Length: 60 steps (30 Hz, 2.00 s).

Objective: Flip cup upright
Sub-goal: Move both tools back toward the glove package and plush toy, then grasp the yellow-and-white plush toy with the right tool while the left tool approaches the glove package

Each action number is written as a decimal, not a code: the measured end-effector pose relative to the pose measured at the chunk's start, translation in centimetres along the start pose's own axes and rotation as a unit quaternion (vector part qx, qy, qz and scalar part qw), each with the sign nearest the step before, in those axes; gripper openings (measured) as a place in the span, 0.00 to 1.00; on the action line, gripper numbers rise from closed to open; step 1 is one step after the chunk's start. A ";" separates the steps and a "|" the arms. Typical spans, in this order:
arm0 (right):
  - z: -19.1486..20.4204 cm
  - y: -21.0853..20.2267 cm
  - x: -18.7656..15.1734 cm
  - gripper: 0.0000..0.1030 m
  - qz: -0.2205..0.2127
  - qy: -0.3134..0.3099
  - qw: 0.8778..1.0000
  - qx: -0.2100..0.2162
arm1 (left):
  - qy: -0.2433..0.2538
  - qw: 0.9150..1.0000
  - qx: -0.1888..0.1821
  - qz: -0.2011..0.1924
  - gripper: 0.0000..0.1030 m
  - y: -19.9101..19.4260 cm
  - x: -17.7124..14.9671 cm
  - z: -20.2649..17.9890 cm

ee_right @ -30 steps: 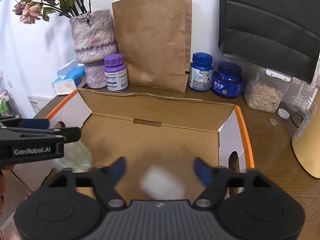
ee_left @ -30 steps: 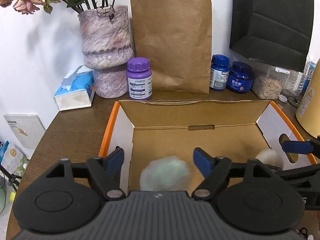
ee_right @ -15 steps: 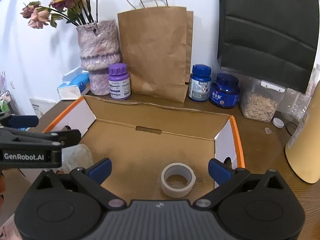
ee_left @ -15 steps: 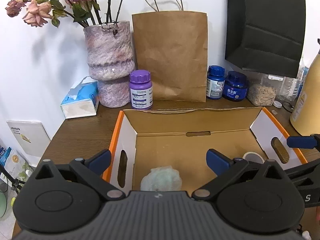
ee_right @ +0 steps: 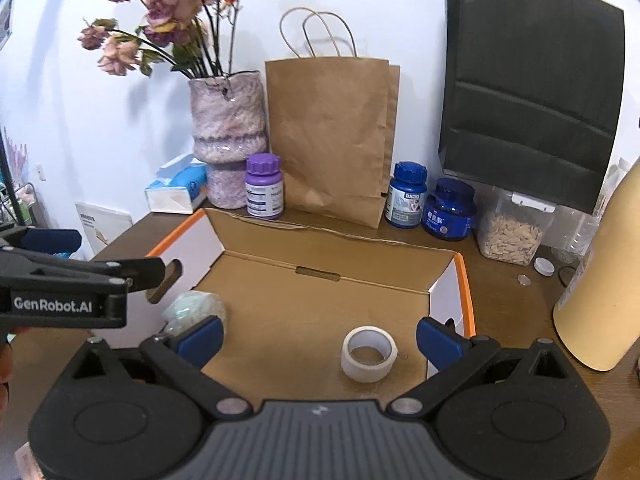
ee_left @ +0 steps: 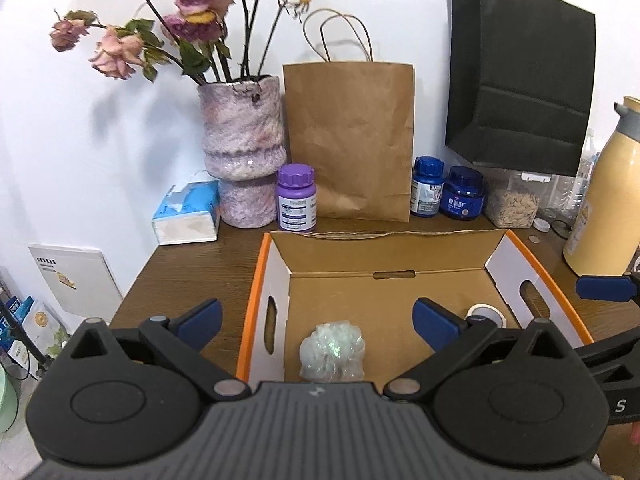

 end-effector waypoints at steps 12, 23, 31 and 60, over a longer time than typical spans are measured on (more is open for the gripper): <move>1.2 -4.7 -2.0 1.00 -0.015 -0.005 1.000 0.002 | -0.005 1.000 0.000 -0.012 1.00 -4.8 -1.8 0.4; 1.3 -8.9 -5.0 1.00 -0.031 -0.003 1.000 0.004 | -0.006 1.000 -0.008 -0.016 1.00 -8.6 -4.6 0.2; 0.8 -11.7 -7.8 1.00 -0.044 -0.004 0.999 0.002 | -0.009 1.000 -0.016 -0.011 1.00 -10.8 -7.2 0.1; -2.4 -14.8 -20.0 1.00 -0.007 -0.002 1.000 -0.009 | -0.003 1.000 -0.022 -0.010 1.00 -14.3 -15.1 1.2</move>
Point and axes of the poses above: each gripper's, at about its wrist camera, not at the fingertips, and y roughly the way its jaws point, z to its left, x to its top, the point moved 2 cm from there along y, roughly the way its jaws point, and after that the axes turned 2 degrees about y, right-handed, at the moved point
